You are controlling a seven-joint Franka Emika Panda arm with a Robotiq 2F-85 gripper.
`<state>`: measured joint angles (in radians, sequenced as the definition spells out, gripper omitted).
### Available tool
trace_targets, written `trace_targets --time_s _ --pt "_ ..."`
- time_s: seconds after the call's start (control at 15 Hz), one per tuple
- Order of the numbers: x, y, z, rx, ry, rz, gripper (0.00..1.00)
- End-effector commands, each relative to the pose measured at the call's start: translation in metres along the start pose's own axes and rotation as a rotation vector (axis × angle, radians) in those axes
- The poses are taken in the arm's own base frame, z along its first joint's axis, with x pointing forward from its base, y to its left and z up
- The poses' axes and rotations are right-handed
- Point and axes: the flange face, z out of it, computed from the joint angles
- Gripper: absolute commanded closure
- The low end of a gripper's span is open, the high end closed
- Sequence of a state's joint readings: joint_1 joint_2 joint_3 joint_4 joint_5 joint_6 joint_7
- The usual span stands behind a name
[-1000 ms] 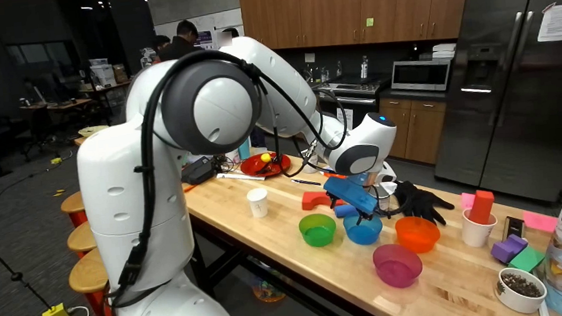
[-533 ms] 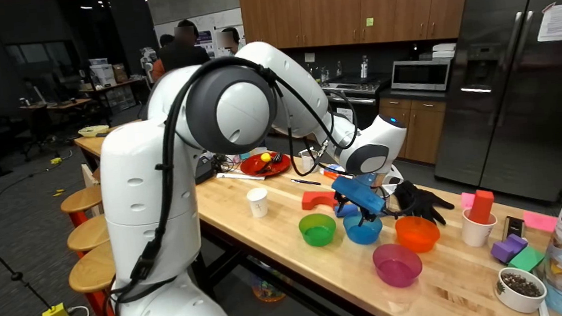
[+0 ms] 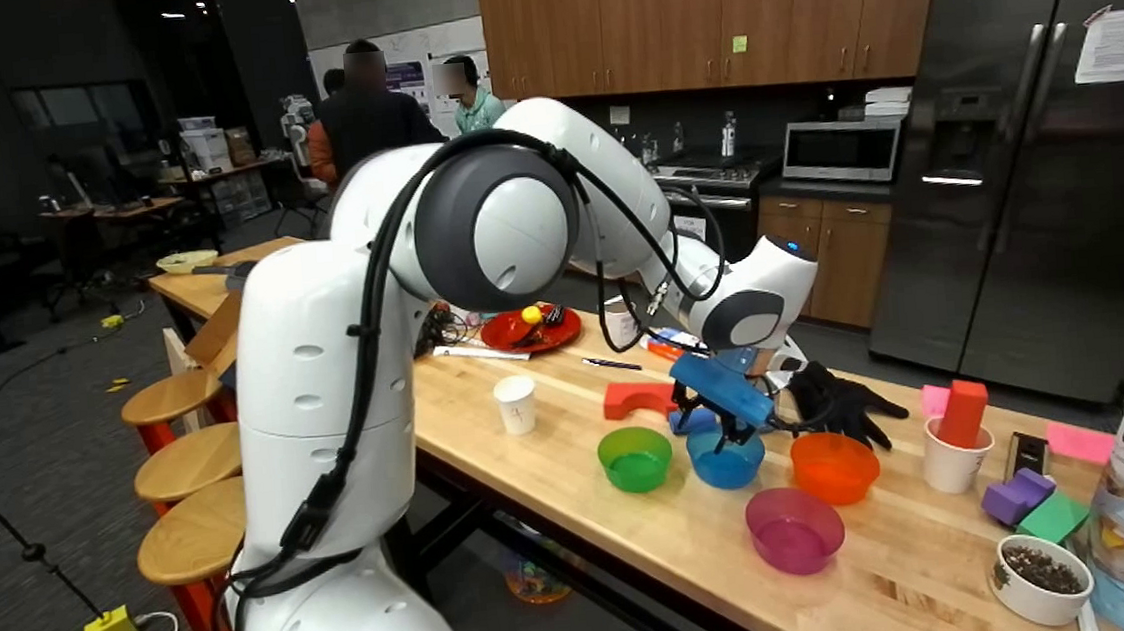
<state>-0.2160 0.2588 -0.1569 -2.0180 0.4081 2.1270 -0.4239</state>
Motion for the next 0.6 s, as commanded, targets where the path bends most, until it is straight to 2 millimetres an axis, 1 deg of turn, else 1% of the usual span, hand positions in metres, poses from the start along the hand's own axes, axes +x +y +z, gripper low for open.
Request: trace_targets --time_s 0.0,0.13,0.2,0.4,0.53 --pt "0.01 0.002 0.0 0.021 -0.025 0.005 0.55" --pt "0.013 0.002 0.001 0.017 -0.037 -0.002 0.67" --pt "0.015 0.001 0.001 0.012 -0.041 -0.004 0.77" --pt "0.02 -0.002 -0.008 -0.007 -0.041 -0.02 1.0" --pt "0.022 -0.004 -0.012 -0.007 -0.039 -0.026 1.0"
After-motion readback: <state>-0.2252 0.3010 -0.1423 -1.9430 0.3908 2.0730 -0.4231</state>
